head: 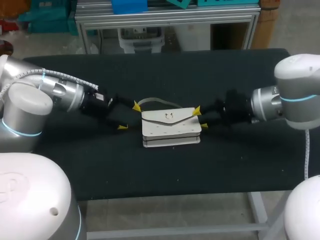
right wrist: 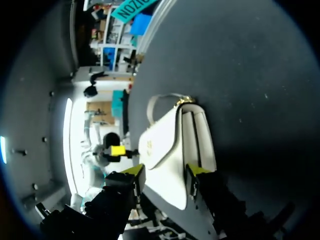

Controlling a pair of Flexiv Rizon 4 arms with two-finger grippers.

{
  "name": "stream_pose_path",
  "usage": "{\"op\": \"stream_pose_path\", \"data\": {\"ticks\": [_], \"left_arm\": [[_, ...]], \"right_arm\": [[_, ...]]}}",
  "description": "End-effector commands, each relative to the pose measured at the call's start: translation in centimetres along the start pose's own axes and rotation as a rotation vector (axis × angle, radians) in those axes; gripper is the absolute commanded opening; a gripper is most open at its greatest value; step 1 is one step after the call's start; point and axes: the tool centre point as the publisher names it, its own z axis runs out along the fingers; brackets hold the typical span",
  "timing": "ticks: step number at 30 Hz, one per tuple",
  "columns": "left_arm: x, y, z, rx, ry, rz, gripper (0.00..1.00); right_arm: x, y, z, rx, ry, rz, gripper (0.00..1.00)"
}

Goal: Pick up the bag, open it, inspect its contents, close it, and place it on the opposite side

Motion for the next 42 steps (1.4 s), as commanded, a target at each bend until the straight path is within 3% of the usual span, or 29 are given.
{"op": "stream_pose_path", "data": {"ticks": [1, 4, 10, 12, 13, 18, 19, 20, 21, 23, 28, 35, 40, 41, 42], "left_arm": [[-0.3, 0.4, -0.8, 0.030, 0.000, -0.008, 1.00], [-0.5, 0.4, -0.9, 0.033, 0.000, -0.013, 1.00], [-0.8, 0.2, -1.0, 0.039, -0.007, -0.025, 1.00], [-1.0, 0.0, -1.2, 0.043, -0.008, -0.030, 1.00], [-1.0, 0.0, -1.2, 0.045, -0.009, -0.032, 1.00], [-1.2, -0.2, -1.5, 0.053, -0.014, -0.039, 1.00], [-1.2, -0.3, -1.6, 0.054, -0.015, -0.040, 1.00], [-1.3, -0.3, -1.6, 0.055, -0.015, -0.041, 1.00], [-1.3, -0.3, -1.6, 0.055, -0.015, -0.042, 1.00], [-1.4, -0.3, -1.6, 0.056, -0.016, -0.043, 1.00], [-1.4, -0.5, -1.4, 0.053, -0.016, -0.046, 1.00], [-1.6, -0.5, -1.2, 0.049, -0.019, -0.049, 1.00], [-1.7, -0.6, -1.2, 0.050, -0.022, -0.054, 1.00], [-1.7, -0.6, -1.2, 0.050, -0.023, -0.055, 1.00], [-1.7, -0.7, -1.2, 0.051, -0.025, -0.056, 1.00]], "right_arm": [[-0.3, -0.3, 0.1, 0.019, -0.012, 0.020, 0.39], [-0.8, -0.2, 0.3, 0.027, -0.015, 0.036, 0.41], [-0.9, 0.0, 0.9, 0.051, -0.019, 0.044, 0.30], [-1.0, 0.1, 1.1, 0.063, -0.029, 0.048, 0.19], [-1.1, 0.1, 1.2, 0.064, -0.029, 0.050, 0.00], [-1.4, 0.1, 1.5, 0.102, -0.043, 0.060, 0.00], [-1.5, 0.1, 1.6, 0.107, -0.047, 0.065, 0.05], [-1.5, 0.1, 1.6, 0.108, -0.049, 0.066, 0.24], [-1.6, 0.1, 1.6, 0.107, -0.050, 0.067, 0.33], [-1.7, 0.1, 1.7, 0.106, -0.051, 0.071, 0.36], [-1.8, 0.3, 1.8, 0.101, -0.050, 0.076, 0.33], [-1.5, 0.4, 2.1, 0.099, -0.037, 0.075, 0.18], [-1.3, 0.3, 2.5, 0.110, -0.036, 0.067, 0.17], [-1.3, 0.2, 2.6, 0.113, -0.037, 0.066, 0.14], [-1.4, 0.2, 2.6, 0.116, -0.041, 0.064, 0.01]]}}
